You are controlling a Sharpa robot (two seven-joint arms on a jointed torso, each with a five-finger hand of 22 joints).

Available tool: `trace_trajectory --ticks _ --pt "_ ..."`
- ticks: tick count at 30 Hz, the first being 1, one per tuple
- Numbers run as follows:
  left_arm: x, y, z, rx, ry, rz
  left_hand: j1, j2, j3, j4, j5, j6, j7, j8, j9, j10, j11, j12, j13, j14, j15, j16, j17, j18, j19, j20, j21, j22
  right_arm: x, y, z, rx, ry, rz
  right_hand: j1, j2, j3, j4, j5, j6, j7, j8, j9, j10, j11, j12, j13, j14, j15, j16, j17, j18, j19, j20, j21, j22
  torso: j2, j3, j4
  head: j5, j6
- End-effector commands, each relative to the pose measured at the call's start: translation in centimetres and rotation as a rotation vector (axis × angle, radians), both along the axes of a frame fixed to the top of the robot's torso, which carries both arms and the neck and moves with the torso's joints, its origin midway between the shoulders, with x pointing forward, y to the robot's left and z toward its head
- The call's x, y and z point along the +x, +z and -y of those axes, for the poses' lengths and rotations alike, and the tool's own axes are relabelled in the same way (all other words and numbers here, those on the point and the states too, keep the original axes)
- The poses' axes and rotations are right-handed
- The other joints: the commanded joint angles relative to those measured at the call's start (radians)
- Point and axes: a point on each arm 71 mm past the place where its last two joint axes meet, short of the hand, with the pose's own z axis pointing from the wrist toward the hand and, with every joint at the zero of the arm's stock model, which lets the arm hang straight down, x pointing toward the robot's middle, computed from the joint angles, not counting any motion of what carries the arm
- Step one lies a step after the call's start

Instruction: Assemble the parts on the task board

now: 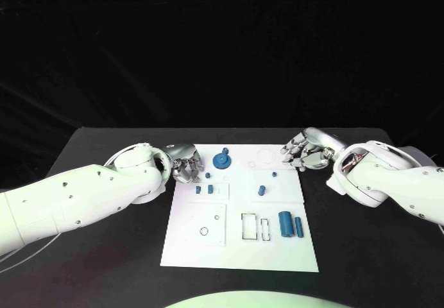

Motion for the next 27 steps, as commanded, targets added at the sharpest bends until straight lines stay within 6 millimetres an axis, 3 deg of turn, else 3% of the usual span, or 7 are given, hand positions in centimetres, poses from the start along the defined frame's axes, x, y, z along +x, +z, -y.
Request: trace_trajectory --ticks 1,3,6,11,14,20,27 --pt "0.1 0.4 -0.5 -0.007 0.017 0.017 -0.005 0.004 -0.002 0.001 -0.003 0.003 0.002 0.002 0.002 -0.009 -0.002 -0.006 0.002 -0.005 0.0 -0.003 -0.002 0.002 -0.008 0.0 -0.004 -0.002 -0.2 -0.2 -0.5 -0.114 0.049 0.029 -0.017 -0.001 0.01 -0.011 0.012 0.005 -0.01 -0.003 -0.003 0.01 -0.012 -0.005 0.002 0.048 -0.014 0.145 0.078 0.008 0.023 -0.005 0.058 0.051 0.0 0.0006 -0.0003 0.001 0.002" --pt "0.1 0.6 -1.0 -0.024 0.032 0.023 0.002 0.01 0.004 0.001 -0.003 0.02 0.005 0.011 0.005 -0.008 -0.001 -0.007 0.003 -0.006 0.0 -0.005 -0.009 0.002 -0.007 0.0 -0.005 -0.004 -0.2 -0.1 -0.7 -0.138 0.063 0.041 -0.016 0.002 0.023 -0.015 0.013 0.013 -0.011 -0.002 -0.004 0.02 -0.016 -0.005 0.003 0.049 -0.016 0.268 0.167 0.003 0.041 -0.01 0.133 0.116 0.0 0.0009 -0.0003 0.001 0.002" --pt "0.2 1.1 -2.0 -0.092 0.071 0.012 0.019 0.022 0.019 -0.005 -0.002 0.053 0.006 0.027 0.01 -0.002 0.001 -0.007 0.005 -0.01 0.0 -0.015 -0.029 0.002 -0.005 -0.001 -0.005 -0.003 -0.5 -0.1 -1.3 -0.185 0.093 0.069 -0.003 0.003 0.054 -0.027 0.005 0.031 -0.01 0.001 -0.003 0.036 -0.02 -0.009 0.004 0.061 -0.019 0.553 0.418 -0.031 0.097 -0.015 0.391 0.334 -0.001 0.0016 -0.0009 -0.018 0.007" --pt "0.1 2.1 -4.1 -0.308 0.149 -0.048 0.046 0.036 0.041 -0.024 -0.004 0.118 0.008 0.062 0.021 0.028 -0.002 0.011 0.015 -0.032 -0.003 -0.048 -0.092 0.012 -0.037 -0.003 -0.033 -0.054 -1.0 0.1 -2.6 -0.283 0.147 0.125 -0.02 -0.01 0.123 -0.034 0.004 0.054 -0.012 -0.002 -0.004 0.063 -0.022 -0.027 0.005 0.057 -0.019 0.805 0.649 -0.06 0.119 -0.017 0.63 0.549 0.001 0.0026 -0.0019 -0.04 0.017" --pt "-0.1 2.8 -5.4 -0.433 0.185 -0.072 0.047 0.035 0.043 -0.029 -0.004 0.11 0.011 0.058 0.018 0.031 -0.003 0.018 0.019 -0.039 -0.003 -0.06 -0.113 0.014 -0.045 -0.005 -0.04 -0.066 -1.2 0.0 -3.2 -0.347 0.169 0.148 -0.031 -0.027 0.147 -0.039 0.0 0.052 -0.012 -0.004 -0.007 0.063 -0.022 -0.038 0.005 0.057 -0.018 0.875 0.721 -0.069 0.125 -0.013 0.701 0.614 0.001 0.0015 -0.0009 -0.053 0.015" --pt "-0.4 3.9 -7.6 -0.806 0.313 -0.177 0.035 0.033 0.046 -0.037 -0.005 0.1 0.026 0.056 0.013 -0.026 0.016 0.009 0.011 -0.194 0.011 -0.285 -0.457 0.014 -0.097 0.005 -0.095 -0.099 -1.3 -0.5 -4.2 -0.473 0.192 0.149 -0.057 -0.047 0.18 -0.038 -0.007 0.051 -0.01 -0.003 -0.008 0.041 -0.01 -0.059 0.003 0.054 -0.012 0.931 0.775 -0.077 0.127 -0.005 0.766 0.676 0.002 -0.0011 -0.001 -0.064 0.013" --pt "-1.3 4.3 -8.2 -1.137 0.396 -0.34 0.029 0.049 0.029 -0.05 -0.007 0.089 0.033 0.055 0.01 -0.048 0.023 0.021 0.009 -0.218 0.017 -0.332 -0.491 0.014 -0.116 0.013 -0.123 -0.116 -1.5 -1.2 -4.9 -0.529 0.203 0.133 -0.092 -0.063 0.181 -0.025 -0.054 0.044 -0.006 -0.004 -0.01 0.028 -0.004 -0.064 0.006 0.052 -0.006 0.955 0.797 -0.079 0.126 0.001 0.792 0.702 0.002 -0.0055 0.0009 -0.068 0.007"
